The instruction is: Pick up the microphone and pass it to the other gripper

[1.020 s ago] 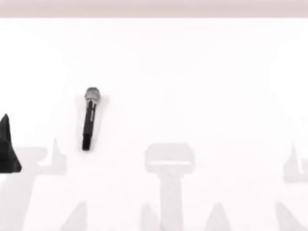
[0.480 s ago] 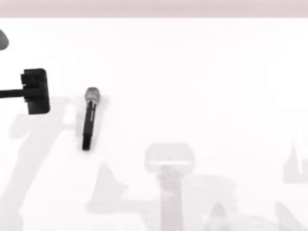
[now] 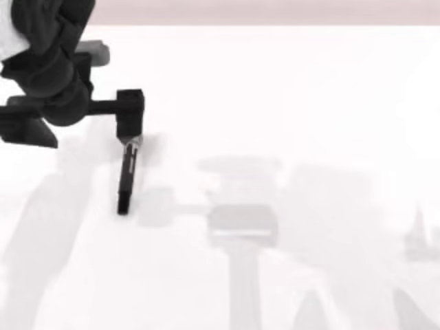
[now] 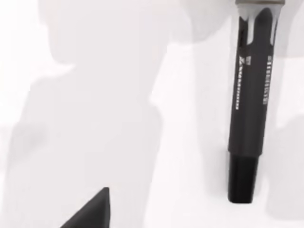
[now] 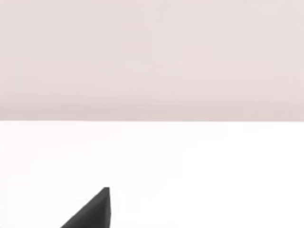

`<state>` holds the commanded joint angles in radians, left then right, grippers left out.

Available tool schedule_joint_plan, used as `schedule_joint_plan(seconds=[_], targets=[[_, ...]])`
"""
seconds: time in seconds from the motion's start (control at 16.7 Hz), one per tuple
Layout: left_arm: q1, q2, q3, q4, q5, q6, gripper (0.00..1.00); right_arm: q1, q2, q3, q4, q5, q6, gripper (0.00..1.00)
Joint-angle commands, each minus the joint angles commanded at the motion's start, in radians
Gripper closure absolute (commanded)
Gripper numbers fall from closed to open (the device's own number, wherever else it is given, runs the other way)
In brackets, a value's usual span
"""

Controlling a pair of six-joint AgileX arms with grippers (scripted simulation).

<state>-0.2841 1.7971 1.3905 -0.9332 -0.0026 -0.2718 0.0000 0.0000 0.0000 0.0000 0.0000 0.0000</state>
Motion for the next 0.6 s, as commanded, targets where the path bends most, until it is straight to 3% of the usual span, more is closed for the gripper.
schedule_joint_plan(seconds=[0.24,0.6], targets=[[-0.035,0.175,0.133,-0.09,0.005,-0.021,0.0,0.0,0.0,0.0,0.0,0.0,0.0,0.0],[-0.036,0.197,0.148,-0.1,0.006,-0.023,0.0,0.0,0.0,0.0,0.0,0.0,0.0,0.0]])
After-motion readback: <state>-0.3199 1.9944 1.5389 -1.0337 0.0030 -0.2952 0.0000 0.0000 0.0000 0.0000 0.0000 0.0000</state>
